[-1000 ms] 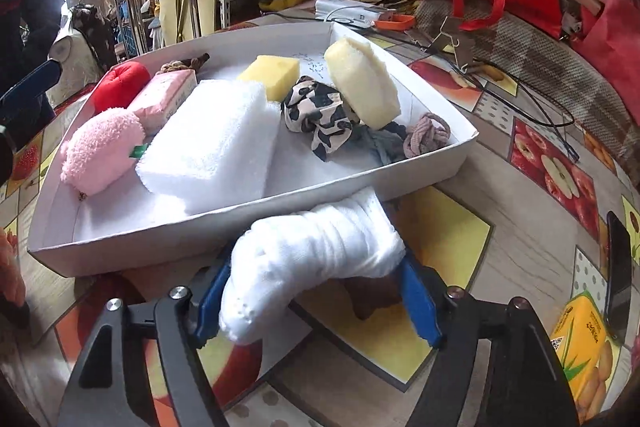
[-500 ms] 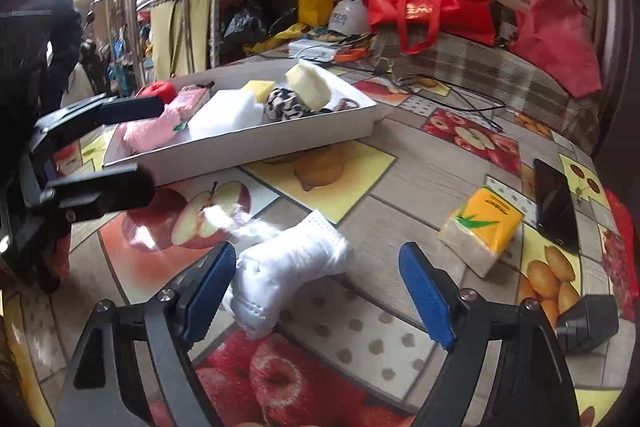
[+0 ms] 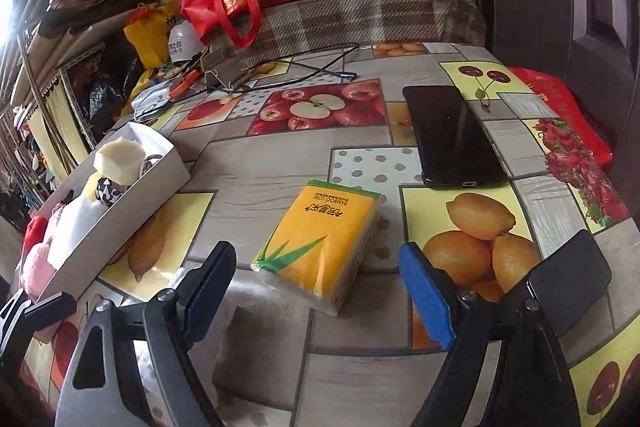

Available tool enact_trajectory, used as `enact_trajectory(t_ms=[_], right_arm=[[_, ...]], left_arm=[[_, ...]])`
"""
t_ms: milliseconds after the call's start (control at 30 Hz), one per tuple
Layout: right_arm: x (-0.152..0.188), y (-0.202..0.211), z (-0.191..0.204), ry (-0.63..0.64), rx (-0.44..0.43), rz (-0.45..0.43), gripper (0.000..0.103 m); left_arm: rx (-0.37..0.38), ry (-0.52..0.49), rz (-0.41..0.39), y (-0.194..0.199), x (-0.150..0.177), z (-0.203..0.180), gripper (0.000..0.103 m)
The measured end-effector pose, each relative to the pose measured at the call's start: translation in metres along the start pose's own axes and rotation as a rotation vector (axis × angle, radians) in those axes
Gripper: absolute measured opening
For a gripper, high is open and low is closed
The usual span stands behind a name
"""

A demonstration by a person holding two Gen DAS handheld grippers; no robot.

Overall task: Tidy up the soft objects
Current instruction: 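Grasp the white glove with the left tool while the right tool grasps the yellow tissue packet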

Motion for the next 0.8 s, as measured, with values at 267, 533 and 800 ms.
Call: enact_trajectory(t_ms=[267, 533, 800], right_arm=[[-0.004, -0.024, 0.007, 0.038, 0.046, 0.079, 0.055], [0.001, 0.004, -0.01, -0.04, 0.014, -0.018, 0.05], [0.007, 0.044, 0.008, 0.036, 0.058, -0.219, 0.05]], left_arm=[[-0.03, 0.01, 0.141, -0.045, -0.009, -0.004, 0.077], [0.004, 0.059, 0.148, -0.046, -0.007, 0.001, 0.042], [-0.074, 0.074, -0.1, 0.001, -0.012, 0.005, 0.042]])
Point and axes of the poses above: each gripper's, at about its wrist camera, not at the fingertips, and y roughly against the way its jaws point, z to its left, x to its underside, the point moved 2 cm from there along -y, roughly the way its jaws point, and after that the axes turned 6 degrees about -x, right-handed, at the moved point
